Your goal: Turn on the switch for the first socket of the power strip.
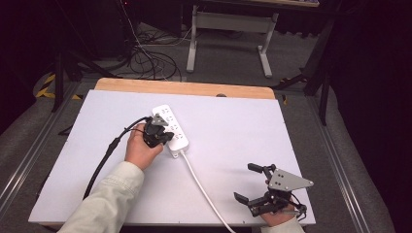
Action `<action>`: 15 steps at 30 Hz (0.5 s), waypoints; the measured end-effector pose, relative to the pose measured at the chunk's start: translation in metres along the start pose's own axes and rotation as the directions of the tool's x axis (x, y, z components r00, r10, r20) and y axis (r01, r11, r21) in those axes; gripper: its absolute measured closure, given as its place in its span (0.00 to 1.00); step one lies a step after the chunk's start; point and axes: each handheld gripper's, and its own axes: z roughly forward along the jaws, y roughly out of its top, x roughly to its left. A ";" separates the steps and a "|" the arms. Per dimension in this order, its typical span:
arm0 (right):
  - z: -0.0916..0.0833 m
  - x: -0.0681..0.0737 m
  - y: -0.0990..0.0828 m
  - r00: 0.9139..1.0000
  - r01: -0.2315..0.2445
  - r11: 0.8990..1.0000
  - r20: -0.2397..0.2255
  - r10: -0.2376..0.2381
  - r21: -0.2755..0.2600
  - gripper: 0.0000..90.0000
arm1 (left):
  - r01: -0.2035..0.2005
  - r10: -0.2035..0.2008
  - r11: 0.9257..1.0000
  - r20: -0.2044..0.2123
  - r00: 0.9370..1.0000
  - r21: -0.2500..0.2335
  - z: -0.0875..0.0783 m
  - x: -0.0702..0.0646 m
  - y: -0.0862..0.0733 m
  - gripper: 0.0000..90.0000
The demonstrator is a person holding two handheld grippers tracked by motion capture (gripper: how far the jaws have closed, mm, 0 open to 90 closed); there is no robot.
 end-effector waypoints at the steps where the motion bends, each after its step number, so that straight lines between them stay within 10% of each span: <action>1: 0.000 0.000 0.000 1.000 0.000 1.000 0.000 0.000 0.001 0.03 | 0.002 -0.002 1.000 0.003 1.000 0.000 0.000 0.001 0.000 1.00; 15: 0.000 0.000 0.000 1.000 0.000 1.000 0.000 0.000 0.002 0.03 | -0.030 0.030 1.000 -0.017 0.999 -0.002 0.001 -0.002 -0.002 1.00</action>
